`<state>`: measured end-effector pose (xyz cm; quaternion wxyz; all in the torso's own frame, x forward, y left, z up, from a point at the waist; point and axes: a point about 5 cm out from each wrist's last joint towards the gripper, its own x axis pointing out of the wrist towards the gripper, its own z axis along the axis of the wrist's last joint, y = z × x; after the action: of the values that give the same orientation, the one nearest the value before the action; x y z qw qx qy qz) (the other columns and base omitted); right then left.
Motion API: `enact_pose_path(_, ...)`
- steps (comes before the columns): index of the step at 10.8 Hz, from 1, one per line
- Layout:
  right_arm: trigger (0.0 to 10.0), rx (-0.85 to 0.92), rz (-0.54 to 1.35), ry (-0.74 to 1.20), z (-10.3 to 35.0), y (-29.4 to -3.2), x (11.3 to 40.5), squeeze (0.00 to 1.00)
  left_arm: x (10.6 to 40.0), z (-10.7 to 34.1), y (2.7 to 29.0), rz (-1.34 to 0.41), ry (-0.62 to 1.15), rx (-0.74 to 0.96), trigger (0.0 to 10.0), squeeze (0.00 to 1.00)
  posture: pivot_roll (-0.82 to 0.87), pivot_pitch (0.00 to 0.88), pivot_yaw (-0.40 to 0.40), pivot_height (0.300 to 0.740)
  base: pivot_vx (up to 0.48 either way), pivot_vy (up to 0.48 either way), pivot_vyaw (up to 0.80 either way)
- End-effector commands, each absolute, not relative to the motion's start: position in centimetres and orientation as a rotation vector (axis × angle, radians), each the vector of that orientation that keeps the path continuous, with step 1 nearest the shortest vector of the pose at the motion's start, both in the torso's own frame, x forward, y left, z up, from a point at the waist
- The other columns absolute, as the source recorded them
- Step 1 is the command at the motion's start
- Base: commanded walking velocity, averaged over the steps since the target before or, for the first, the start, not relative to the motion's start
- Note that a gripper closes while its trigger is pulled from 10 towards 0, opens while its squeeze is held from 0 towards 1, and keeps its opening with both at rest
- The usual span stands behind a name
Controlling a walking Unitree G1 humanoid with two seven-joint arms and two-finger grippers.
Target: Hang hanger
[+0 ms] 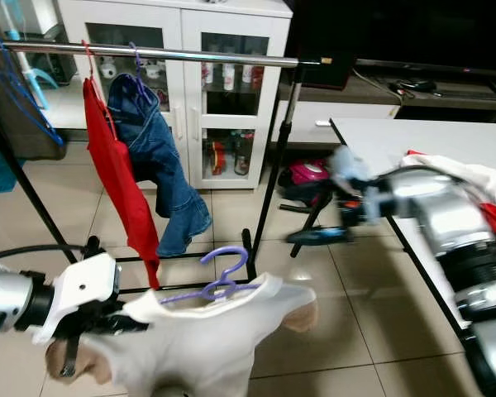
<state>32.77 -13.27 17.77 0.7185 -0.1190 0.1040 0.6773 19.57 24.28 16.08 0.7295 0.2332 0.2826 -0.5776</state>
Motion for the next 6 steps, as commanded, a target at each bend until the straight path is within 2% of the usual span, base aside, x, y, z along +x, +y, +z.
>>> enact_pose_path(1,10.0,-0.241,1.480,0.224,17.6,-12.7,32.6,0.65,19.9,16.9,23.6,-1.288,0.561,0.526,0.0,0.00,0.02,0.000,-0.072,0.740,0.000,0.000,0.00)
enact_pose_path(2,10.0,-0.230,1.483,0.226,17.4,-12.2,32.4,0.11,20.0,17.1,23.5,-1.284,0.551,0.527,0.0,0.00,0.02,0.000,-0.073,0.740,0.000,0.000,0.00)
enact_pose_path(3,10.0,-0.198,1.480,0.228,17.3,-11.1,32.2,0.00,20.2,17.8,23.8,-1.257,0.523,0.532,0.0,0.00,0.02,0.000,-0.077,0.740,0.000,0.000,0.00)
enact_pose_path(4,10.0,-0.171,1.474,0.227,17.5,-10.7,32.3,0.00,20.4,18.2,24.0,-1.240,0.512,0.539,0.0,0.00,0.03,0.000,-0.081,0.740,0.000,0.000,0.00)
enact_pose_path(5,9.3,-0.127,1.480,0.253,17.5,-10.5,32.3,0.00,20.6,18.7,24.2,-1.229,0.500,0.549,0.0,0.00,0.03,0.000,-0.084,0.740,0.000,0.000,0.00)
enact_pose_path(6,2.2,-0.080,1.507,0.290,17.5,-10.5,32.2,0.00,20.8,19.3,24.4,-1.215,0.483,0.563,0.0,0.00,0.03,0.000,-0.084,0.740,0.000,0.000,0.00)
